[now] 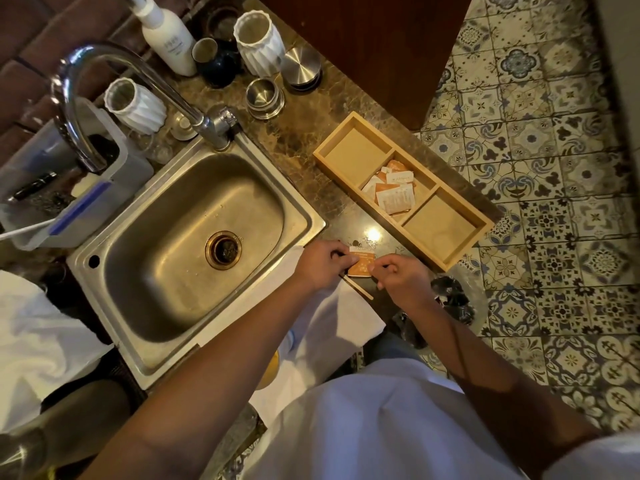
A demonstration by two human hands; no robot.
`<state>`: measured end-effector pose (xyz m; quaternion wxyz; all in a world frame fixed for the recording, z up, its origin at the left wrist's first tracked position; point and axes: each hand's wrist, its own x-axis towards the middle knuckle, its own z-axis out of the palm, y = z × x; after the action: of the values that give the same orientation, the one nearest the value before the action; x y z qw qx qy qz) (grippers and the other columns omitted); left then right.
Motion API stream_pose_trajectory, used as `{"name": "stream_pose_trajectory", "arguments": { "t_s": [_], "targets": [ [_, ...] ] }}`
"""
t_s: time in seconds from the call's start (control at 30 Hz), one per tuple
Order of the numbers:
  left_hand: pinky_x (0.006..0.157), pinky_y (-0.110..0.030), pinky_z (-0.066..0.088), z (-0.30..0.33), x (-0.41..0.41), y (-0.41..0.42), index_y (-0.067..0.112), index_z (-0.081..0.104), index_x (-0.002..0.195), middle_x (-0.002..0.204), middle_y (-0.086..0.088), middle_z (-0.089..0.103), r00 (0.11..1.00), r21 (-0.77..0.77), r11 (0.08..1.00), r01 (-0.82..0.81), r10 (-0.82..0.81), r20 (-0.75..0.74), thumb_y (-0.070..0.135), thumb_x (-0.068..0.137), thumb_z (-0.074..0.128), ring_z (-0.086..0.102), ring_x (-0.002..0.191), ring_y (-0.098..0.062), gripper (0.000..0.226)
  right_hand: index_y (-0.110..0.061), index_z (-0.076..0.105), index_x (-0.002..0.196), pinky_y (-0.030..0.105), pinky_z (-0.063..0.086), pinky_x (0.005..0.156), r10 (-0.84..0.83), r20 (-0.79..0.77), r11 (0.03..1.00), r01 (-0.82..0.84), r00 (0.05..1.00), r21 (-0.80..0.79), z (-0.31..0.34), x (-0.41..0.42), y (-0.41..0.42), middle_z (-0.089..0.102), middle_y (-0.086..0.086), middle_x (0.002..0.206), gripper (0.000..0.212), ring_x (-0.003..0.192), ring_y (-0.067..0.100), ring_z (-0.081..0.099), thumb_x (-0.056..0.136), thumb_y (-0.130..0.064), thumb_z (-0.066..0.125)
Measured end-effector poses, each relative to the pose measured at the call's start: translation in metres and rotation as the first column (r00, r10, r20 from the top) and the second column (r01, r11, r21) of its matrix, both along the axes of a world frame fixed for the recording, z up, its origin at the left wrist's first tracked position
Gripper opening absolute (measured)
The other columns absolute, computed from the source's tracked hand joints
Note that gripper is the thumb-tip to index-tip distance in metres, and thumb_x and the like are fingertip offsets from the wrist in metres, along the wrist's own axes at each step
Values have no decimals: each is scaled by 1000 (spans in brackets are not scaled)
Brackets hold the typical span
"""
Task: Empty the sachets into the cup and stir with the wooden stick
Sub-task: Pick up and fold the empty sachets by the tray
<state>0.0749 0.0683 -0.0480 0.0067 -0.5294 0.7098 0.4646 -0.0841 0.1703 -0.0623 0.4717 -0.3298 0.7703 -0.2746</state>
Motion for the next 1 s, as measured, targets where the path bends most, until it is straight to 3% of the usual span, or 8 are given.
{"name": "stream_pose_trajectory", "arguments": {
  "t_s": [0.23,0.37,0.57,0.77,0.9,1.0],
  "targets": [
    [56,-23,32,2,1,3,9,71,74,66,2,58,1000,1,1000,-15,15,13,27,94,68,47,62,-8,27,-17,77,88,13,42,43,-22,33,1000,23,999,-18,4,5,-2,69,1,59,8,46,1,56,91,-23,72],
    [61,-30,33,2,4,4,10,71,73,60,10,51,999,30,999,-44,44,-5,24,94,69,44,59,-3,25,-23,76,87,23,46,48,-12,25,1000,12,1000,2,8,6,-3,72,2,65,7,54,11,61,90,-28,73],
    [60,-28,33,6,11,7,17,66,69,59,10,50,996,58,994,-92,93,-5,24,94,69,44,60,-5,27,-25,75,94,26,49,57,59,19,998,-59,998,37,14,1,-7,73,-1,69,12,61,10,64,92,-35,69],
    [62,-29,36,-1,26,8,19,66,66,57,9,52,989,59,987,-148,148,10,27,93,70,45,57,-6,28,-28,67,116,39,61,78,143,-262,988,-122,954,93,4,-5,-11,73,-4,91,31,85,14,68,91,-46,67],
    [63,-30,38,-2,33,8,26,62,60,59,5,55,985,55,984,-170,170,5,25,92,70,48,59,-10,33,-31,60,125,37,60,76,257,-452,966,-211,854,150,3,-1,-15,75,-4,92,37,89,19,70,94,-50,61],
    [64,-31,41,-1,36,9,22,64,61,64,-3,60,984,56,982,-179,179,12,24,92,70,52,64,-16,31,-32,60,128,32,59,68,292,-522,956,-257,801,141,3,5,-19,77,-3,96,35,84,18,72,96,-46,60]
  ]
}}
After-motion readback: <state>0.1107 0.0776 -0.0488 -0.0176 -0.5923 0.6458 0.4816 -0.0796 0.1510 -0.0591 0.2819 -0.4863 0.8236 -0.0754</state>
